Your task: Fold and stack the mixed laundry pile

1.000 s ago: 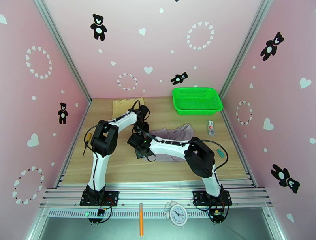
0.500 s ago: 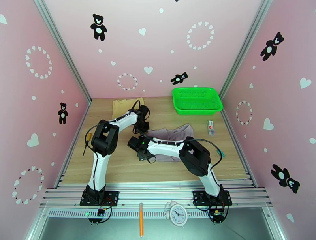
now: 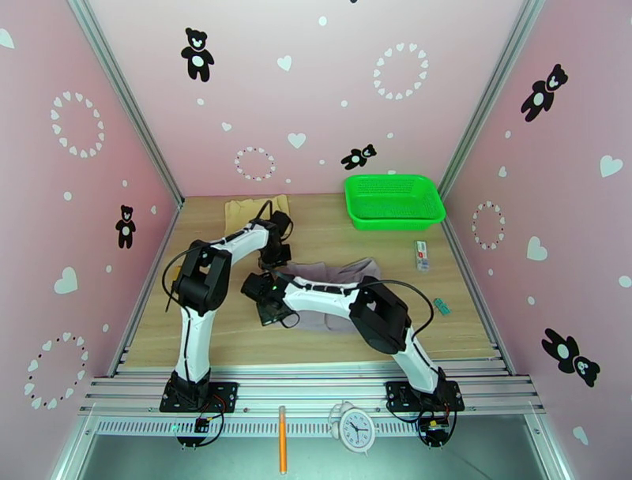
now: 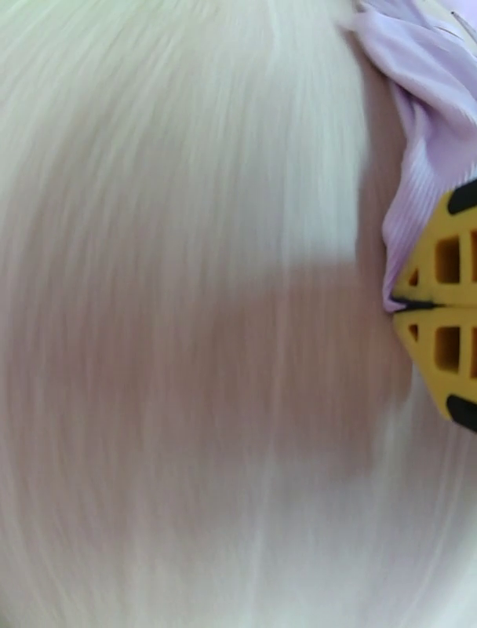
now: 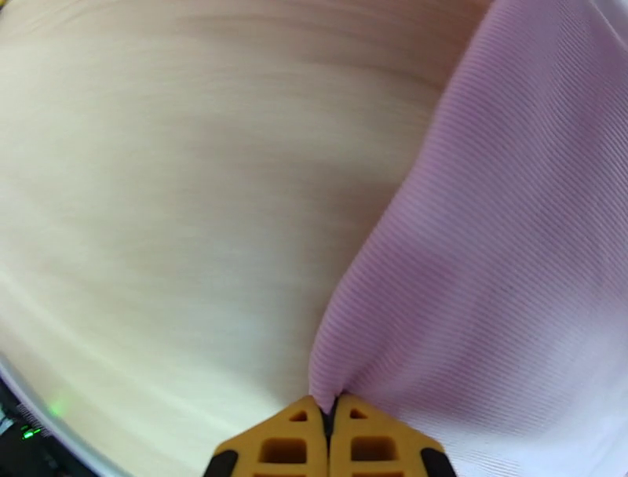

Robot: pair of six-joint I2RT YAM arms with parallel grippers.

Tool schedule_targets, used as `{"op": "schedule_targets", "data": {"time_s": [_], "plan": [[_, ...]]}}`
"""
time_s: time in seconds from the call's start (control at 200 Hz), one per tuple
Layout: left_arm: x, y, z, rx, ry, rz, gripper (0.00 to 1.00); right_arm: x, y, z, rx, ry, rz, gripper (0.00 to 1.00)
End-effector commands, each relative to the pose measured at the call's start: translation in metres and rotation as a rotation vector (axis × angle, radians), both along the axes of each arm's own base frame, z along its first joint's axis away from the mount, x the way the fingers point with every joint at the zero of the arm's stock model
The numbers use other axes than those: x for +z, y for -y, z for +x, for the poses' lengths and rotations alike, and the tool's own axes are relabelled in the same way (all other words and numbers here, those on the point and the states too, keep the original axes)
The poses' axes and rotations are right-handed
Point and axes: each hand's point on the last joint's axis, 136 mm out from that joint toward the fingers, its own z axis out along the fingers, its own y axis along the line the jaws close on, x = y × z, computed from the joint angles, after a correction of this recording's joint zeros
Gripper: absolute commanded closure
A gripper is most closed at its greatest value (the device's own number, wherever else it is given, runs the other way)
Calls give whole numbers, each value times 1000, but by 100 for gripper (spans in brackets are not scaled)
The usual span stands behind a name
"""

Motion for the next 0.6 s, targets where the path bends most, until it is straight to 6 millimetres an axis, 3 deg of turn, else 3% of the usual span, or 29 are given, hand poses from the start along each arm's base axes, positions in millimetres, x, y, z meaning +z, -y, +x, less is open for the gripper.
{"op": "schedule_targets", "data": {"time_s": [0.0,0.125,0.295,0.375,0.455,0.595], "plan": [[19,-43,-7,26,8,110,100,10,-43,-25,96,-75,103,100],[26,-70,-15,56,9,179,100,13,-59,-26,119,-86,123,100],[18,-94,-22,107,-11,227,100,5,-60,-24,123,-80,104,100],[14,-100,-21,120,-14,244,100,3,-56,-23,124,-72,85,85],[13,-100,-19,124,-16,248,76,7,-51,-21,129,-54,69,63],[22,-99,-14,132,0,243,38,31,-42,-13,140,6,68,46]]}}
